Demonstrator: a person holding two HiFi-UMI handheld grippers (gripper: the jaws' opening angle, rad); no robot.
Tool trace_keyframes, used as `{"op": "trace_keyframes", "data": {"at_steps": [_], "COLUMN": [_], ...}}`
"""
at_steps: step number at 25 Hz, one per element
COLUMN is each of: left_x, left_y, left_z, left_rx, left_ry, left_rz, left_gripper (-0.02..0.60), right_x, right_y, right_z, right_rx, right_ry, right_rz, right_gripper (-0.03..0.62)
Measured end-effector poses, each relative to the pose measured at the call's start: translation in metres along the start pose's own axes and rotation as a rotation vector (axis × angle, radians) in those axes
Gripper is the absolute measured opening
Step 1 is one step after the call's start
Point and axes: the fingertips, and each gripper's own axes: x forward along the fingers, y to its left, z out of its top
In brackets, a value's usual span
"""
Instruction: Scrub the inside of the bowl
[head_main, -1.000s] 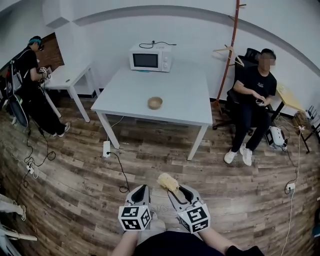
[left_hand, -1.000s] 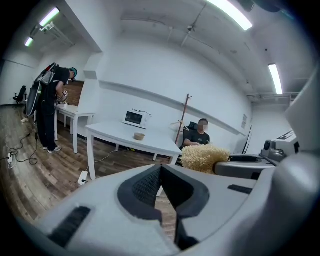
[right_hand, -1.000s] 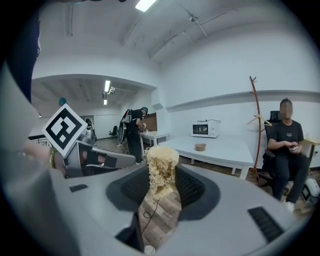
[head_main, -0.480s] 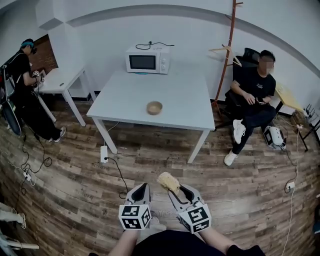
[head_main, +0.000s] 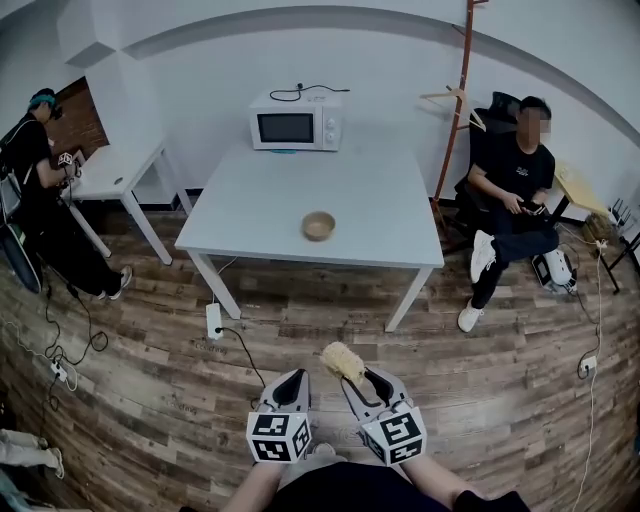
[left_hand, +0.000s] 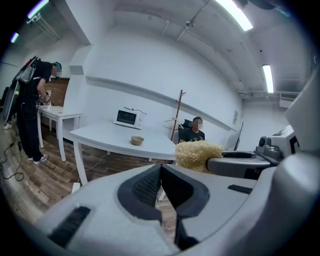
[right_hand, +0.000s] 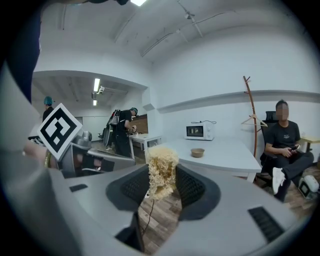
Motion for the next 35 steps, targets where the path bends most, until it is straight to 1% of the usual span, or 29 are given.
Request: {"op": "trace_keyframes", "data": {"at_steps": [3, 8, 13, 17, 21, 28, 35], "left_x": [0.006, 0.016, 0.032, 0.052, 0.075, 0.111, 0.153], "left_y": [0.007, 0.017, 0.021, 0.031, 0.043, 0.066, 0.081], "left_z": [0.007, 0.01, 0.012, 0.019, 0.031, 0.062, 0.086], "left_rx": [0.016, 0.014, 0.008, -0.005, -0.026, -0.071, -0.093], "left_ry": [0.001, 0.014, 0.022, 0.026, 0.03, 0.006, -0.003], "left_rz": [-0.015, -0.032, -0.04, -0.022, 0.004, 0.071, 0.127], "left_gripper": [0.018, 0.018, 0.018, 0.018, 0.018, 0.018, 0.018], "right_x": [0.012, 0.021, 0.026, 0.044, 0.071, 0.118, 0.16], "right_y": [-0.001, 0.0, -0.014, -0.032, -0.052, -0.082, -0.117], "right_z": [0.006, 0.01, 0.009, 0.01, 0.017, 0.049, 0.071], "right_rx": [0.013, 0.017, 0.028, 0.035, 0.029, -0.01, -0.021], "right_ry": [-0.014, -0.015, -0.008, 0.002, 0.009, -0.002, -0.009], "right_rz": [-0.022, -0.04, -0.062, -0.059, -0.036, 0.033, 0.09], "right_gripper": [0.163, 0.163, 0.163, 0.163, 0.163, 0.163, 0.163]}}
